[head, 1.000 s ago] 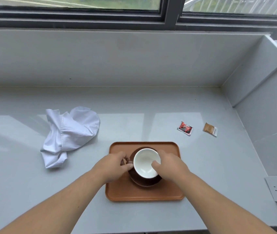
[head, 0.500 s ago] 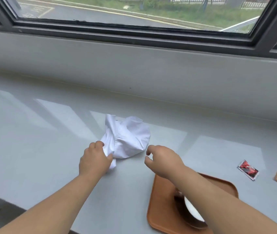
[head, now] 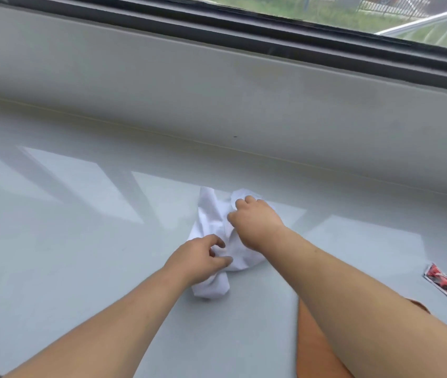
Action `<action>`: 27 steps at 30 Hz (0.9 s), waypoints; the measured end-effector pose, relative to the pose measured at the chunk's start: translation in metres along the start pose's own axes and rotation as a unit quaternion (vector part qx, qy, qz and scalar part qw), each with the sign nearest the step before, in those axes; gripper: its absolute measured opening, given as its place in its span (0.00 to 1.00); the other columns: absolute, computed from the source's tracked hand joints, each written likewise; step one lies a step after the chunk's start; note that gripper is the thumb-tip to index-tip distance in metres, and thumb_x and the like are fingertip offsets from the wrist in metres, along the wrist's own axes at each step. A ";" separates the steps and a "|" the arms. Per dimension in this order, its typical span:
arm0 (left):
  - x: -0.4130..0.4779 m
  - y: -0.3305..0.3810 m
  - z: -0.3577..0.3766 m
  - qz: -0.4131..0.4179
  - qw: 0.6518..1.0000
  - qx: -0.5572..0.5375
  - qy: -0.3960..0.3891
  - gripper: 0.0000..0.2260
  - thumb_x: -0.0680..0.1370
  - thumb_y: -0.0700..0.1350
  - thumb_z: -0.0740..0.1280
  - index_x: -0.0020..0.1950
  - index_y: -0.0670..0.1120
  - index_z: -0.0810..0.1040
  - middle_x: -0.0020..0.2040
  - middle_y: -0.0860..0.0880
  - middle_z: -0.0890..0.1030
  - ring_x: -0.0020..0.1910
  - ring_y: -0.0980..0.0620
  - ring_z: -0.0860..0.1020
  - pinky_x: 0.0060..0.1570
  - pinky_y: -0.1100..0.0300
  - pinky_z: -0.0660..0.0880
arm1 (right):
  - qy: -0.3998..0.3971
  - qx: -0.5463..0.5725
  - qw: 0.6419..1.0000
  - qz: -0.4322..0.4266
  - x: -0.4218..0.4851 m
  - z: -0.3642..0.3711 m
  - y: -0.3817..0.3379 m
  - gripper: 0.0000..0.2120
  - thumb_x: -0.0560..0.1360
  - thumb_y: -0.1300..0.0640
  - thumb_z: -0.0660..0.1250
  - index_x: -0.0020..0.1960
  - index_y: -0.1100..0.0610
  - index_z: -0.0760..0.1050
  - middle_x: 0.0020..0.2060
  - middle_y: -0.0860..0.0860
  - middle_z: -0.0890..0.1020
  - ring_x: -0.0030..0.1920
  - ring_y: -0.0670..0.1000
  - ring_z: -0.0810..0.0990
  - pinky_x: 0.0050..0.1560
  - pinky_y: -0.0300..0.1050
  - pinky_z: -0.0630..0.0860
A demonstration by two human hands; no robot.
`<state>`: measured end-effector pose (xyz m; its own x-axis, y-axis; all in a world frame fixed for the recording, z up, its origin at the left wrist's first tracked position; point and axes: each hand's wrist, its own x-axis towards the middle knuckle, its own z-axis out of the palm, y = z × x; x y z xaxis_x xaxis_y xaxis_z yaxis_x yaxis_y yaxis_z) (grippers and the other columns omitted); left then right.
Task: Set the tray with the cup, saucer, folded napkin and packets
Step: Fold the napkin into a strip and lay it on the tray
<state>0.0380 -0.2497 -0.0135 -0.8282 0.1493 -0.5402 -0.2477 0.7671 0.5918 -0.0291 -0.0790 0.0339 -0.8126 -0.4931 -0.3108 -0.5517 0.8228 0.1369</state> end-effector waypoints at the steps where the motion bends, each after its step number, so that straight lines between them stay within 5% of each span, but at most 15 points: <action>1: -0.001 0.004 -0.006 0.005 1.000 0.003 -0.001 0.25 0.66 0.71 0.68 0.60 0.63 0.76 0.46 0.59 0.82 0.45 0.60 0.81 0.42 0.58 0.76 | 0.014 0.013 1.000 0.007 -0.002 -0.006 0.000 0.11 0.77 0.59 0.63 0.57 0.53 0.79 0.55 0.55 0.76 0.57 0.59 0.73 0.47 0.48 0.64; 4: -0.003 0.032 -0.035 0.059 0.996 0.023 0.064 0.22 0.66 0.70 0.68 0.57 0.64 0.75 0.48 0.57 0.79 0.46 0.54 0.79 0.37 0.56 0.74 | 0.095 0.093 0.991 -0.004 -0.016 -0.039 0.001 0.11 0.76 0.52 0.65 0.53 0.51 0.85 0.58 0.54 0.77 0.65 0.61 0.70 0.62 0.52 0.70; 7: -0.005 0.077 -0.080 0.138 0.985 0.042 0.092 0.02 0.72 0.56 0.67 0.42 0.59 0.76 0.41 0.54 0.78 0.44 0.48 0.79 0.39 0.55 0.76 | 0.148 0.134 0.979 -0.029 -0.032 -0.093 0.013 0.11 0.76 0.47 0.69 0.50 0.49 0.88 0.66 0.54 0.77 0.78 0.63 0.61 0.78 0.59 0.58; 12: -0.030 0.149 -0.180 0.173 0.968 0.137 0.121 0.08 0.76 0.51 0.72 0.39 0.56 0.75 0.38 0.57 0.79 0.43 0.50 0.77 0.39 0.56 0.73 | 0.118 0.089 0.989 -0.012 -0.065 -0.178 0.068 0.18 0.79 0.39 0.66 0.46 0.51 0.86 0.68 0.51 0.77 0.80 0.56 0.58 0.80 0.56 0.52; 15: -0.056 0.180 -0.232 0.194 0.954 0.164 0.158 0.07 0.77 0.46 0.71 0.40 0.56 0.76 0.39 0.57 0.80 0.40 0.53 0.77 0.36 0.59 0.70 | 0.085 0.103 0.991 -0.007 -0.087 -0.199 0.094 0.12 0.79 0.43 0.68 0.42 0.47 0.74 0.62 0.48 0.78 0.81 0.53 0.57 0.80 0.56 0.53; 18: -0.081 0.207 -0.261 0.220 0.939 0.185 0.188 0.09 0.77 0.44 0.68 0.41 0.57 0.75 0.41 0.57 0.83 0.42 0.52 0.78 0.39 0.57 0.71 | 0.112 0.180 0.977 0.030 -0.099 -0.206 0.101 0.08 0.77 0.54 0.66 0.41 0.52 0.70 0.49 0.49 0.81 0.76 0.54 0.67 0.73 0.53 0.66; 20: -0.094 0.218 -0.271 0.233 0.924 0.221 0.209 0.08 0.79 0.48 0.69 0.42 0.58 0.73 0.41 0.56 0.82 0.43 0.47 0.78 0.41 0.55 0.70 | 0.152 0.250 0.952 0.091 -0.103 -0.211 0.106 0.07 0.73 0.57 0.66 0.38 0.52 0.69 0.37 0.48 0.78 0.53 0.58 0.79 0.45 0.47 0.76; 22: -0.102 0.222 -0.278 0.245 0.904 0.261 0.235 0.07 0.79 0.50 0.70 0.45 0.58 0.73 0.39 0.55 0.80 0.42 0.44 0.76 0.41 0.55 0.69 | 0.186 0.282 0.932 0.129 -0.104 -0.214 0.118 0.09 0.71 0.57 0.66 0.37 0.51 0.67 0.32 0.47 0.75 0.37 0.55 0.74 0.32 0.45 0.68; 25: -0.107 0.215 -0.289 0.244 0.886 0.288 0.270 0.08 0.79 0.52 0.71 0.43 0.57 0.72 0.34 0.58 0.74 0.40 0.43 0.74 0.40 0.55 0.67 | 0.169 0.302 0.924 0.161 -0.108 -0.207 0.134 0.07 0.73 0.58 0.66 0.46 0.48 0.70 0.37 0.44 0.78 0.38 0.48 0.76 0.37 0.46 0.71; 27: -0.104 0.203 -0.293 0.228 0.886 0.292 0.279 0.11 0.78 0.52 0.71 0.41 0.56 0.71 0.33 0.58 0.72 0.39 0.43 0.73 0.39 0.54 0.66 | 0.132 0.286 0.932 0.182 -0.108 -0.191 0.140 0.09 0.74 0.58 0.65 0.52 0.48 0.74 0.40 0.45 0.78 0.41 0.52 0.77 0.42 0.45 0.72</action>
<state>-0.0737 -0.2919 0.3381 -0.9349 0.3208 0.1516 0.3447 0.9226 0.1733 -0.0545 0.0352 0.2658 -0.9857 -0.1423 -0.0898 -0.1013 0.9279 -0.3588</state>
